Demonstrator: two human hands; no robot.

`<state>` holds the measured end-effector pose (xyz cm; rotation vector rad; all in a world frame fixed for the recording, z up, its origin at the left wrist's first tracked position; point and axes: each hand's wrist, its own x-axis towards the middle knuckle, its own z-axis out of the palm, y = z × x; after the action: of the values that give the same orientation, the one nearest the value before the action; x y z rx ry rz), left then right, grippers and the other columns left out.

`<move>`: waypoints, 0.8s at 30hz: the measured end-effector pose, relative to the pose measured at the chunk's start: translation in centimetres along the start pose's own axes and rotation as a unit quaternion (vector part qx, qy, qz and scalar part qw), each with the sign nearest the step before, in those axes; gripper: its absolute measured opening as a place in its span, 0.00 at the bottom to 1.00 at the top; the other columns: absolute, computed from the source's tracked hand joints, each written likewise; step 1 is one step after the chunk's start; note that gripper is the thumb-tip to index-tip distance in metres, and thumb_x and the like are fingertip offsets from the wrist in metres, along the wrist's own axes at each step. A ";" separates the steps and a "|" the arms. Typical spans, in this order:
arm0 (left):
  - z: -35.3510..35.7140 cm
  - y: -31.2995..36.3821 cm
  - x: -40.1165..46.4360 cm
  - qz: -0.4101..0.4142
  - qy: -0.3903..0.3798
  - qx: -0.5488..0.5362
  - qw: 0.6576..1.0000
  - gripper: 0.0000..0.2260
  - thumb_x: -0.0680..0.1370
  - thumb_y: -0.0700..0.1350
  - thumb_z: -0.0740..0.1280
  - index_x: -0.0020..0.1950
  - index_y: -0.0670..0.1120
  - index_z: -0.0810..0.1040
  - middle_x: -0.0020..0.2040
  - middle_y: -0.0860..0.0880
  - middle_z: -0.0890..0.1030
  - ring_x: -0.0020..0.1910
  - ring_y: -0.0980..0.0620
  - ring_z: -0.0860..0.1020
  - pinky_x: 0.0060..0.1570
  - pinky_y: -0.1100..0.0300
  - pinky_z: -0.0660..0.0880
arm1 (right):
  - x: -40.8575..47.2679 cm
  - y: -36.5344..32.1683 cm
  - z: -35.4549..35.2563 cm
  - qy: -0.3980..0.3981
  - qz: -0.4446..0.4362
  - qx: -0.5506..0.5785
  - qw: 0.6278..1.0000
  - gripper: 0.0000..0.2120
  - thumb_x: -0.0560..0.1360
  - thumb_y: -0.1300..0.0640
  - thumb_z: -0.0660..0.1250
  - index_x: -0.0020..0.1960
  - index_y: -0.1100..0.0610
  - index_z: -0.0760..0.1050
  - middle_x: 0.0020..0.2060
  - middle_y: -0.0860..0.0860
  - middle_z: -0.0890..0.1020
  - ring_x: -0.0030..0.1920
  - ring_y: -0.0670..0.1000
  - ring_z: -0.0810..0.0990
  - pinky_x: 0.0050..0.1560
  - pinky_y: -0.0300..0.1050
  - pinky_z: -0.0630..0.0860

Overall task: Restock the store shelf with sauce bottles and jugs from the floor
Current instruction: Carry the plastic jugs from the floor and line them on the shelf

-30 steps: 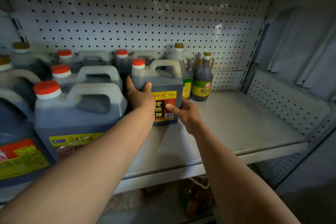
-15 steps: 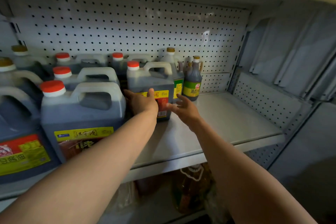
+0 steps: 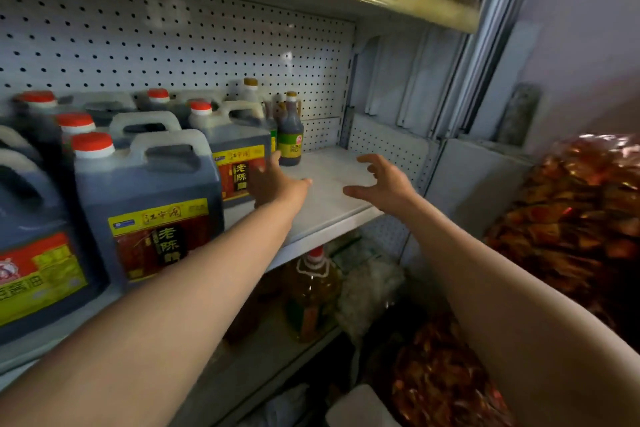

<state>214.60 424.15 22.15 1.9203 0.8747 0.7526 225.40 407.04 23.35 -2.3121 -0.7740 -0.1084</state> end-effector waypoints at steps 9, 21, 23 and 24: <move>-4.9 -1.0 -14.9 0.152 -0.165 0.067 0.972 0.25 0.73 0.49 0.76 0.68 0.57 0.71 0.65 0.44 0.67 0.65 0.42 0.67 0.52 0.51 0.73 | -21.7 -0.7 -5.6 0.089 0.135 -0.109 0.981 0.38 0.66 0.43 0.81 0.72 0.46 0.71 0.62 0.53 0.72 0.64 0.55 0.73 0.67 0.47 0.72; -10.2 -2.2 -37.9 0.252 -0.339 0.020 0.906 0.28 0.71 0.52 0.78 0.69 0.54 0.73 0.67 0.43 0.69 0.67 0.42 0.70 0.65 0.54 0.68 | -53.0 -5.1 -11.6 0.134 0.311 -0.152 0.928 0.37 0.67 0.44 0.81 0.72 0.45 0.71 0.65 0.55 0.72 0.69 0.57 0.70 0.69 0.47 0.70; -10.8 -1.9 -42.1 0.259 -0.359 0.011 0.896 0.29 0.71 0.51 0.78 0.70 0.53 0.73 0.68 0.43 0.69 0.66 0.43 0.71 0.65 0.54 0.68 | -57.4 -5.1 -12.9 0.140 0.325 -0.157 0.922 0.36 0.67 0.44 0.81 0.72 0.44 0.71 0.66 0.55 0.72 0.68 0.56 0.71 0.68 0.47 0.72; -10.9 -1.8 -44.3 0.263 -0.368 0.010 0.892 0.29 0.71 0.51 0.78 0.70 0.53 0.73 0.68 0.43 0.69 0.66 0.43 0.71 0.65 0.55 0.68 | -59.7 -5.0 -13.7 0.146 0.332 -0.155 0.919 0.36 0.67 0.43 0.81 0.71 0.43 0.71 0.66 0.54 0.71 0.67 0.56 0.71 0.68 0.48 0.72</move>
<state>180.43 394.11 18.19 2.2350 -0.1161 0.2414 175.49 371.32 20.06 -2.6434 0.2146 -0.2757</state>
